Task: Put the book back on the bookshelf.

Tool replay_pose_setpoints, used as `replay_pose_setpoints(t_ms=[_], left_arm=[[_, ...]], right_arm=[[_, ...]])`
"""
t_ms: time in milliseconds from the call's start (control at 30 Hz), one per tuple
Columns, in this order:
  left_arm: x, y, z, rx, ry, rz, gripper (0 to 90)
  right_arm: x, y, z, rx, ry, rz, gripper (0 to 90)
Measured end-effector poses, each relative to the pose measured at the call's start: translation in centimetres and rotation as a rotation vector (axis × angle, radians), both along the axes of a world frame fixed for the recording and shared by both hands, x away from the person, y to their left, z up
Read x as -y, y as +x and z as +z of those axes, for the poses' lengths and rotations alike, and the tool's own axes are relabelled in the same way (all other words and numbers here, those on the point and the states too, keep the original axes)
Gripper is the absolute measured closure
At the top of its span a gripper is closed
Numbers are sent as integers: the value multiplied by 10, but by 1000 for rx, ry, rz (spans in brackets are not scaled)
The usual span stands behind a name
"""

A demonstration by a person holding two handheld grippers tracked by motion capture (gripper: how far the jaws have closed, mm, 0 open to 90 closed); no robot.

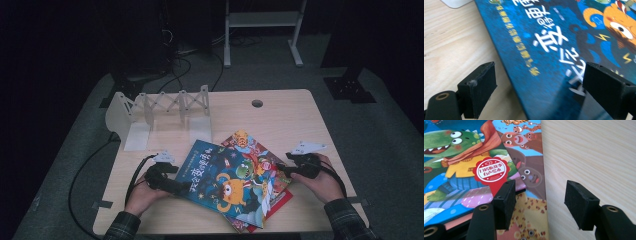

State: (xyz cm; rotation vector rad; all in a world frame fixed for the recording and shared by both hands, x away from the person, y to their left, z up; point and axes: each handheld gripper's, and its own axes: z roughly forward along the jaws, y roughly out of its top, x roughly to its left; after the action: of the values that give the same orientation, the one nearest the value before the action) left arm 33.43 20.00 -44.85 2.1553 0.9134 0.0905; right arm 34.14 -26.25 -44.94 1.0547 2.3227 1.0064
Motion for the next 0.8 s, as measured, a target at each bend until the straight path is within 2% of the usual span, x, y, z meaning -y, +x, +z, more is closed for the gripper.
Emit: replay_pose_setpoints(t_ms=[167, 267, 400, 533, 733, 800], left_arm=[[-4, 11, 0, -20, -59, 23, 97], [-5, 16, -3, -34, -64, 34, 86], [-6, 18, -5, -50, -43, 43, 68], [-8, 19, -7, -73, -42, 48, 52], [-8, 19, -11, -120, -84, 43, 51], [-7, 20, -12, -121, -85, 33, 51]], right_arm=[[-5, 6, 0, -5, 6, 9, 408], [-11, 8, -1, -3, 11, 21, 408], [-21, 9, -1, -7, 16, 48, 409], [-26, 3, 0, -7, 9, 74, 411], [-26, -11, 0, -20, 29, 110, 410], [-27, -16, 0, -25, 31, 118, 410]])
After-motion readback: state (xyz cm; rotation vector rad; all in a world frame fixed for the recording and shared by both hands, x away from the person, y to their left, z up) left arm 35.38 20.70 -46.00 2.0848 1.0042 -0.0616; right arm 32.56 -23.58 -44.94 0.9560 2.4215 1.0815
